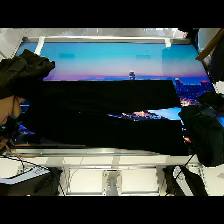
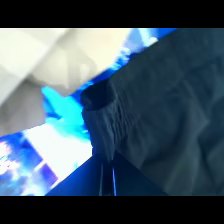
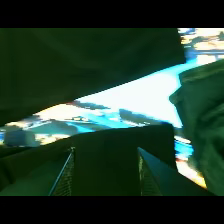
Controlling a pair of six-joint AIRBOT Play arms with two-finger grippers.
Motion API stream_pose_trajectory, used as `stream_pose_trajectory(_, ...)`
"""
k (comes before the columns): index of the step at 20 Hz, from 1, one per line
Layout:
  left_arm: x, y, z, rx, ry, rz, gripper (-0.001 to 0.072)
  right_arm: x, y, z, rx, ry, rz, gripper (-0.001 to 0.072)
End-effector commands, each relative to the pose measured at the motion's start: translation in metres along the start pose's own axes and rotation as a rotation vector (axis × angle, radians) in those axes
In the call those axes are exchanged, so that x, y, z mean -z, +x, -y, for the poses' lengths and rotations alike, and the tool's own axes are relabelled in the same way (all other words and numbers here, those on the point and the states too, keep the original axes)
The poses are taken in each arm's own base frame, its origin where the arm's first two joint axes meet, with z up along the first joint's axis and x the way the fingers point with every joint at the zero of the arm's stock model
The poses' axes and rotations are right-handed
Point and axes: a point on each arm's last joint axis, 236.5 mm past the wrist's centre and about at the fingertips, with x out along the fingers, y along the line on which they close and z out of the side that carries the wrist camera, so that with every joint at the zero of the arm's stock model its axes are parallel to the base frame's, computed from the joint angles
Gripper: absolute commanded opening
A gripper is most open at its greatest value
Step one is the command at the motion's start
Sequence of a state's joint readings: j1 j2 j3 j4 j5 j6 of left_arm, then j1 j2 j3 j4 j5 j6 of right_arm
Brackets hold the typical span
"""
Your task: Fold the clothes and pants, and hang the long-sleeved shirts on hangers.
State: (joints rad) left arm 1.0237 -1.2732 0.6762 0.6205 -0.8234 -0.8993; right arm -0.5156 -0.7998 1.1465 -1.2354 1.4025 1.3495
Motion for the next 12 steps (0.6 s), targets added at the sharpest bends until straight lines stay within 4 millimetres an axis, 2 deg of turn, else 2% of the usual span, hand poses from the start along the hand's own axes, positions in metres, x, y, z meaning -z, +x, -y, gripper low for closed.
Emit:
stream_pose_trajectory(1,-0.009,-0.010,0.021,0.045,0.045,-0.001,0.0012,0.055,-0.011,0.026,0.077,0.064,-0.153,0.0432)
stream_pose_trajectory(2,-0.013,-0.014,0.024,0.045,0.058,0.017,0.0012,0.090,0.000,0.028,0.040,0.141,-0.271,0.0432)
stream_pose_trajectory(5,-0.020,-0.024,0.032,0.047,0.083,0.048,0.0012,0.152,0.058,0.020,-0.116,0.321,-0.413,0.0431)
stream_pose_trajectory(7,-0.021,-0.027,0.034,0.047,0.090,0.056,0.0012,0.197,0.081,0.027,-0.140,0.420,-0.544,0.0434)
stream_pose_trajectory(9,-0.021,-0.027,0.033,0.045,0.092,0.054,0.0012,0.223,0.091,0.037,-0.143,0.478,-0.624,0.0454)
stream_pose_trajectory(12,-0.018,-0.026,0.029,0.027,0.110,0.042,0.0012,0.243,0.094,0.058,-0.079,0.493,-0.710,0.0453)
